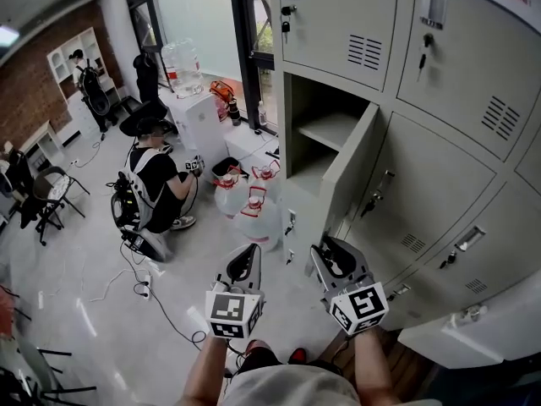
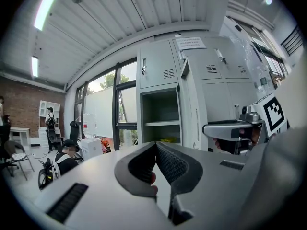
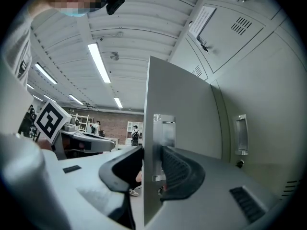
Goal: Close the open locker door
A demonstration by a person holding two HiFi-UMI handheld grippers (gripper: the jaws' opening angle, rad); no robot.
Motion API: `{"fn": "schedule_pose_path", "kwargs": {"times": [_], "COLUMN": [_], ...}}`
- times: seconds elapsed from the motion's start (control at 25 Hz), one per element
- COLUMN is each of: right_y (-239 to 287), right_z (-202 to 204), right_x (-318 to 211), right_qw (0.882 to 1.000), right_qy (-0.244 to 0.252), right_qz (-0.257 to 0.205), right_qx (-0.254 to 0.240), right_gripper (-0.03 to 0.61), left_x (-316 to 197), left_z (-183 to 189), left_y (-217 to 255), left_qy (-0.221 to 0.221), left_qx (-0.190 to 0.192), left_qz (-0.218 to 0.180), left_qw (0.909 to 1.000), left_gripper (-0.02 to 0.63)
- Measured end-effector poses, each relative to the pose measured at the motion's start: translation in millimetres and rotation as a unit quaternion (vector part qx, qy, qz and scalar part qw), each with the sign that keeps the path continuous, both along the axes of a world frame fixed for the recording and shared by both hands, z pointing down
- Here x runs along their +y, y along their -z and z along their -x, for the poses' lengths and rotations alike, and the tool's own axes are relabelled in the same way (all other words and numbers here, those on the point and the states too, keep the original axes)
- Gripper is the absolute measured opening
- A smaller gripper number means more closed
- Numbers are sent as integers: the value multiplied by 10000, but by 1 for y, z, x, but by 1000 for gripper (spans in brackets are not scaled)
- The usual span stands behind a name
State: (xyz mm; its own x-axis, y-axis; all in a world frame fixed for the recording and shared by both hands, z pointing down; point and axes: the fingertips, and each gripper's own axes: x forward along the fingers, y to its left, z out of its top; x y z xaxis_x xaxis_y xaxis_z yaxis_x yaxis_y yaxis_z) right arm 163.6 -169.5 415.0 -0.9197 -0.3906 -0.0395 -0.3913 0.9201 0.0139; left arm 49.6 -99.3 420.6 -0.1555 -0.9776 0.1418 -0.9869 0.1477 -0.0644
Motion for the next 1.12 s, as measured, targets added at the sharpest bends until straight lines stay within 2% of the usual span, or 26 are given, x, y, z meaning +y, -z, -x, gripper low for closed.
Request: {"fn": "schedule_pose_path", "kwargs": {"times": [0.44, 1.12], "right_y": [1, 1], "right_z": [41, 133], "right_x": [-2, -39], "right_qw": [9999, 9981], "right_qy": [66, -583], "right_qz": [-62, -95], "right_qx": [66, 175], "right_gripper": [124, 114], "left_x": [-15, -81], "left_z": [37, 133], "left_y": [1, 3], "left_qy": [-15, -751], "left_qx": [37, 103], "left_qz": [-7, 17], "left_qw": [10000, 9971], "left_gripper": [23, 23]}}
